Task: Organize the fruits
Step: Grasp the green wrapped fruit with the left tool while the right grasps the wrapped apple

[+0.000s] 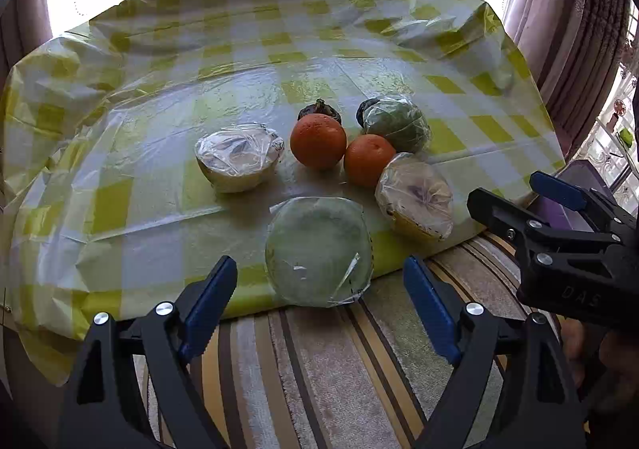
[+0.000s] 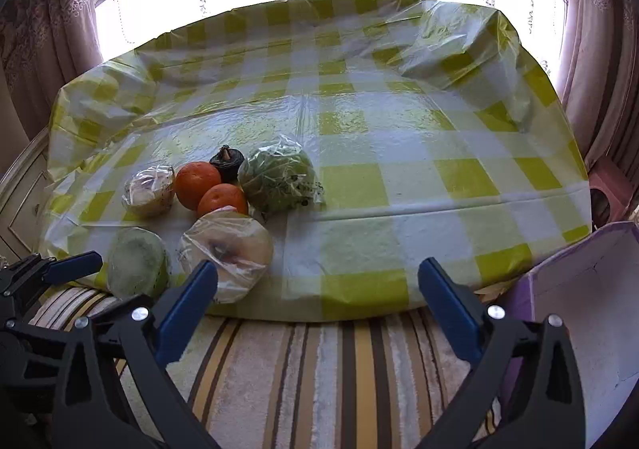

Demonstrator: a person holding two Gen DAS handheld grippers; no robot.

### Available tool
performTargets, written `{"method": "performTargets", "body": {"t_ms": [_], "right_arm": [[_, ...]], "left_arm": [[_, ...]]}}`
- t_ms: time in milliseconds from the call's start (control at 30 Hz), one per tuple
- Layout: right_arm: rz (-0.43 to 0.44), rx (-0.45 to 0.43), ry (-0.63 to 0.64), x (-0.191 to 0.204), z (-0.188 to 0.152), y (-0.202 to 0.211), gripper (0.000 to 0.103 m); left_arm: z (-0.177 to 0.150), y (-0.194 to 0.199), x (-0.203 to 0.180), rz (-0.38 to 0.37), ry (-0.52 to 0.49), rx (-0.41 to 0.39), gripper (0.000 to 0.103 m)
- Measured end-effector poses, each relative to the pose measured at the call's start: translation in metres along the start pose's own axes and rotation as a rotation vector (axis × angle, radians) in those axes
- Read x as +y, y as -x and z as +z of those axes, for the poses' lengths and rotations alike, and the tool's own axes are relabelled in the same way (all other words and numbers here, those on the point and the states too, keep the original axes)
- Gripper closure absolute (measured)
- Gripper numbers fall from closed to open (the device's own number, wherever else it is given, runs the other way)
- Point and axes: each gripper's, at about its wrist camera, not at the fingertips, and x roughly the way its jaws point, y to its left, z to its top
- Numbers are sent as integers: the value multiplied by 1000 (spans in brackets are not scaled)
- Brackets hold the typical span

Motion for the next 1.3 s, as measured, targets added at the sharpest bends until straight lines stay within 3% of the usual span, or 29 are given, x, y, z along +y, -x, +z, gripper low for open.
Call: {"method": "performTargets", "body": {"t_ms": [300, 367, 467, 867, 1067, 1300], "right_arm": [[23, 35, 4, 1, 2, -10, 2], [32, 48, 10, 2, 3, -13, 2], [42, 59, 29, 8, 3, -17, 2], [108, 91, 146, 42, 9, -31, 2], [131, 112, 150, 52, 13, -42, 3], [132, 143, 131, 52, 16, -54, 16]], "left_arm": [[7, -13, -4, 12, -66, 35, 27], [8, -14, -2, 14, -60, 39, 39], [8, -16, 3, -15, -42, 40, 44], [12, -9, 49, 3, 166, -39, 45], [12, -10, 57, -9, 193, -46, 45], [12, -10, 58, -12, 193, -47, 45]]}}
